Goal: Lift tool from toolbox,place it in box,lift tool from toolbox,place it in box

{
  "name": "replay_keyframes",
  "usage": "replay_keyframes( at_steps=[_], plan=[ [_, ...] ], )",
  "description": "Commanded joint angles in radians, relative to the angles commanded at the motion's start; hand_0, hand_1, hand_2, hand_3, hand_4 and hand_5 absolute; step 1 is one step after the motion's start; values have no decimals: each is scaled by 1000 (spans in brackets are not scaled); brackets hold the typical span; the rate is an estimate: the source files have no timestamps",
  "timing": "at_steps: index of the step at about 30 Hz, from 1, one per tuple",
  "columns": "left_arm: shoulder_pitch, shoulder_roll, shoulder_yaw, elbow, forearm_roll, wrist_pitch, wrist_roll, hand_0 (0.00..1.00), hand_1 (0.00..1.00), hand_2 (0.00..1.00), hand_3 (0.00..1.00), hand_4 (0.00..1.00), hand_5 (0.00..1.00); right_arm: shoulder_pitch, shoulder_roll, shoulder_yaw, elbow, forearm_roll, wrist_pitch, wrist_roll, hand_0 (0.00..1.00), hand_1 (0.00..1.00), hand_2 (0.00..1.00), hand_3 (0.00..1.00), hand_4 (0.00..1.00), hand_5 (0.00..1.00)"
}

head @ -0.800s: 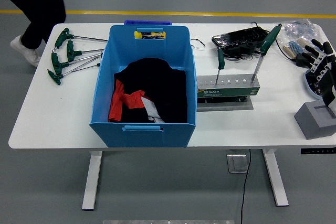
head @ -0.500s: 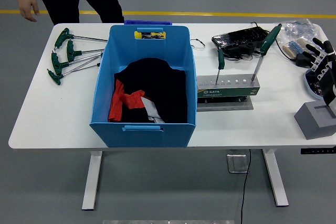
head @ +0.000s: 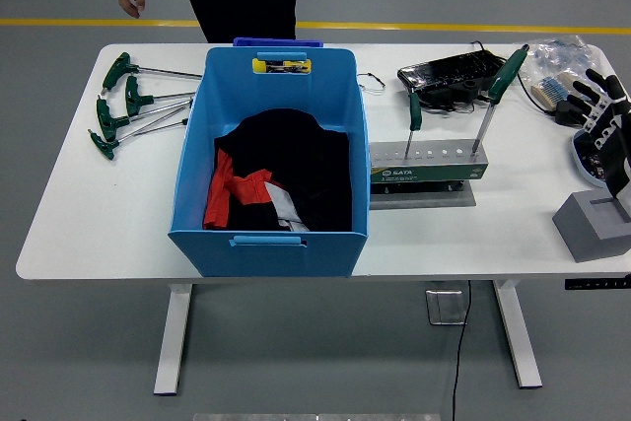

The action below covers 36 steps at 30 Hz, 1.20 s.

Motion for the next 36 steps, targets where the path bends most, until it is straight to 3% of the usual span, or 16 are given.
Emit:
replay_keyframes(
  at_steps=[27, 31, 36],
  plan=[
    [-7, -1, 0, 0, 0, -1, -3, 927, 941, 934, 790, 722, 819, 17, -41, 20, 41, 0, -6, -4, 921, 873, 891, 922, 998, 910],
    [-7, -1, -4, 0, 5, -1, -2, 927, 941, 933, 789, 722, 822, 19, -65, 8, 54, -13, -19, 2, 921, 872, 891, 922, 998, 910],
    [-7, 0, -9, 0, 11, 0, 0, 927, 941, 934, 788, 721, 822, 22, -163, -45, 84, -137, -37, 16, 921, 873, 892, 928, 998, 885]
  ],
)
